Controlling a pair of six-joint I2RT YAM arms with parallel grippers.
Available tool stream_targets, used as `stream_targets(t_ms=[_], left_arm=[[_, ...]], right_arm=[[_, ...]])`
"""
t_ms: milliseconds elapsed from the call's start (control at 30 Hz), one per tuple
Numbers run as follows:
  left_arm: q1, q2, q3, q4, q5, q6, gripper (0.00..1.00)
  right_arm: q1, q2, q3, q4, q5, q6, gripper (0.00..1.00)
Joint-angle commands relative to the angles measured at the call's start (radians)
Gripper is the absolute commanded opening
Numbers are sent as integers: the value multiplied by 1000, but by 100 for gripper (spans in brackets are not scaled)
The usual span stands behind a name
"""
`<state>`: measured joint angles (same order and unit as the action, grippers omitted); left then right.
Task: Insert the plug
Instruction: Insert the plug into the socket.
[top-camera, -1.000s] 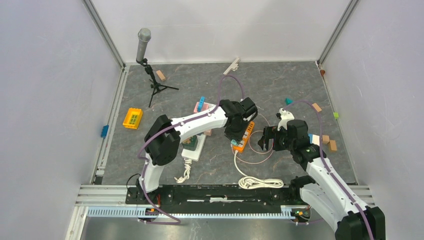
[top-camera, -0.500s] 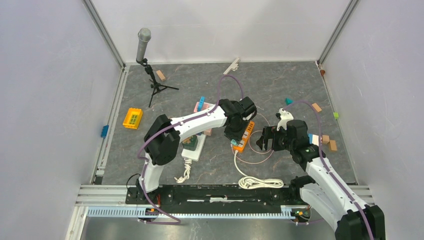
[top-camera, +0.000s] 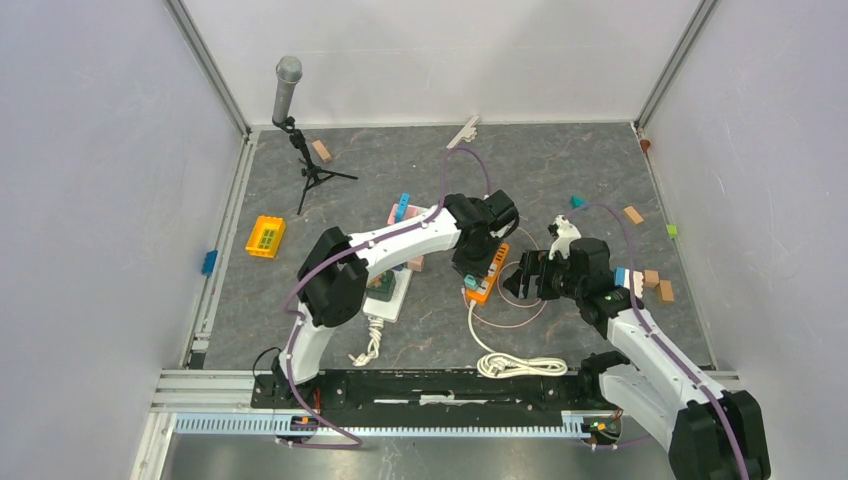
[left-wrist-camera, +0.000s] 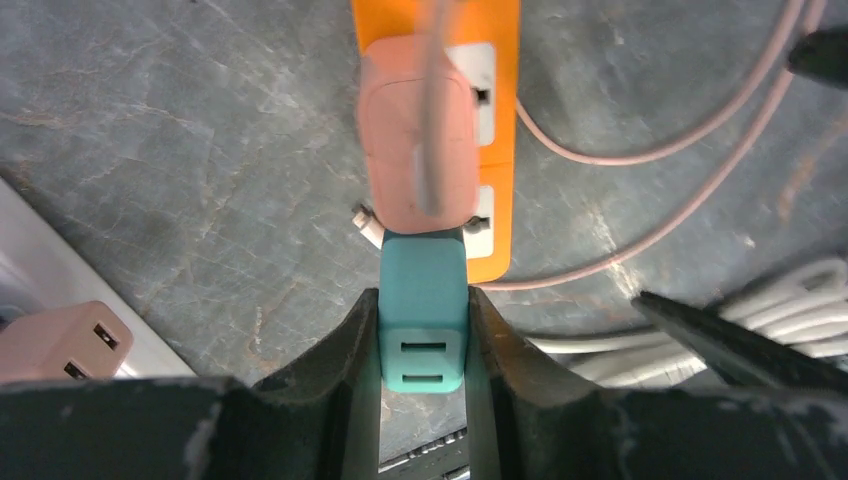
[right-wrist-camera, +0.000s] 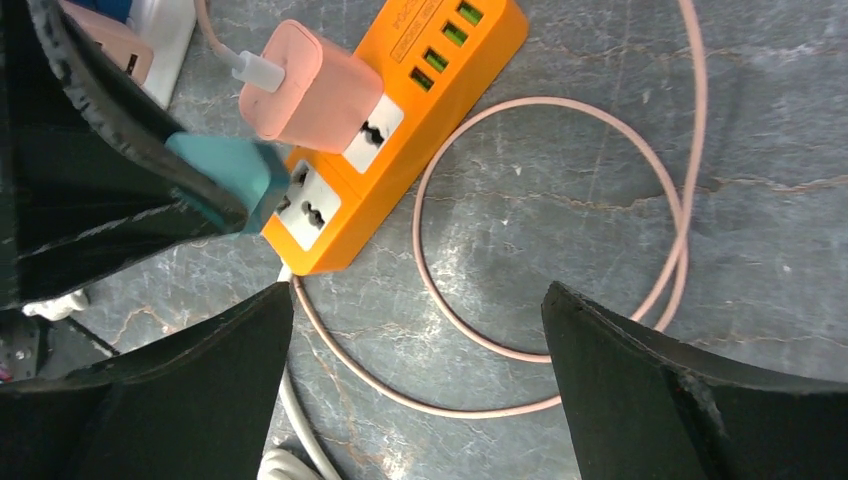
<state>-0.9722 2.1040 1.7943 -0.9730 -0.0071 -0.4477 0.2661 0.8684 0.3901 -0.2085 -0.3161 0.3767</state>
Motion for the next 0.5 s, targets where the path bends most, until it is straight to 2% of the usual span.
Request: stream_targets(t_ms=[0,167,300,367,433,467], left_arm=[[10,130,-47,34,-183,-18,12],[0,126,-68,68,-219,-33,18],[-6,90,-127,133,-220,-40,10],[-6,82,-142,144,-214,-39,11],[-8,72,-149,149,-214,-36,23],[-9,60,-155,152,-219,-34,33]], right_arm=[[-5,25,-21,104,-64,55,98],[-5,29,-31,121,-71,64,98],[-7,28,-33,121,-72,65,98],[-9,27,-34,121,-72,63,98],[-8,27,-32,118,-73,60,98],[-9,27,-31,117,-72,57,98]])
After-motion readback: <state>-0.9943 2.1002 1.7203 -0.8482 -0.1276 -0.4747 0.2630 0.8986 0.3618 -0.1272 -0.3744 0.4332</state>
